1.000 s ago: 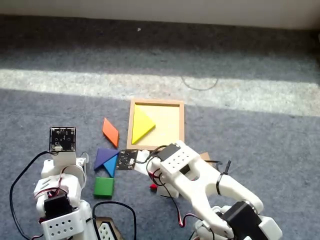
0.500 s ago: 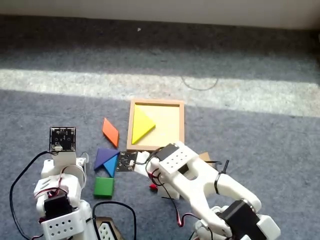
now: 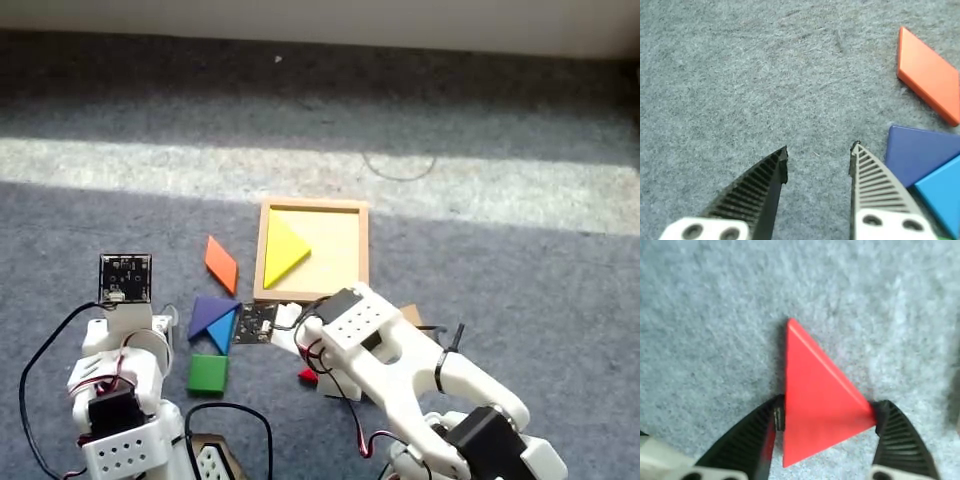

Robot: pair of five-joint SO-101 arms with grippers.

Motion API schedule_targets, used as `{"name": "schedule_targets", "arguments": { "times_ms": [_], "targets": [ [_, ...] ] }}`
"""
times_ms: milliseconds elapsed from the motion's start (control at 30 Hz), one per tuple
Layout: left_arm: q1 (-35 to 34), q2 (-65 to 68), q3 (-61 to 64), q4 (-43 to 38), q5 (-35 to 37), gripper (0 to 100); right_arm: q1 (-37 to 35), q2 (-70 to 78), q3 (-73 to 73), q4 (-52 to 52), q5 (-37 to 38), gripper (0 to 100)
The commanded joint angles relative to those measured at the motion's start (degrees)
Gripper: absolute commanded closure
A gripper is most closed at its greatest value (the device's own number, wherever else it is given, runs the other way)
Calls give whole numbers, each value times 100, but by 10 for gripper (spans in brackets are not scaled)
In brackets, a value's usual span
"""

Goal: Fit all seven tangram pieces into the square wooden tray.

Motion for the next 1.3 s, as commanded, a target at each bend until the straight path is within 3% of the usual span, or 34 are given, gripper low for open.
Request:
{"name": "schedule_targets", "arguments": {
  "times_ms": [0,267,800,1067,1267],
  "targets": [
    [-22,-40,40,-167,26,786,31,-215,-101,66,-18,776],
    [-22,-40,40,-167,26,786,347,-286,-207,391,-62,778],
    [-22,-40,40,-167,26,786,224,-233,-1692,444,-176,778],
    [-22,-40,40,-149,26,786,365,-215,-1956,-66,1257,778],
    [-22,-40,40,-149,26,786,637,418,-2088,-470,1776,778]
  ]
}}
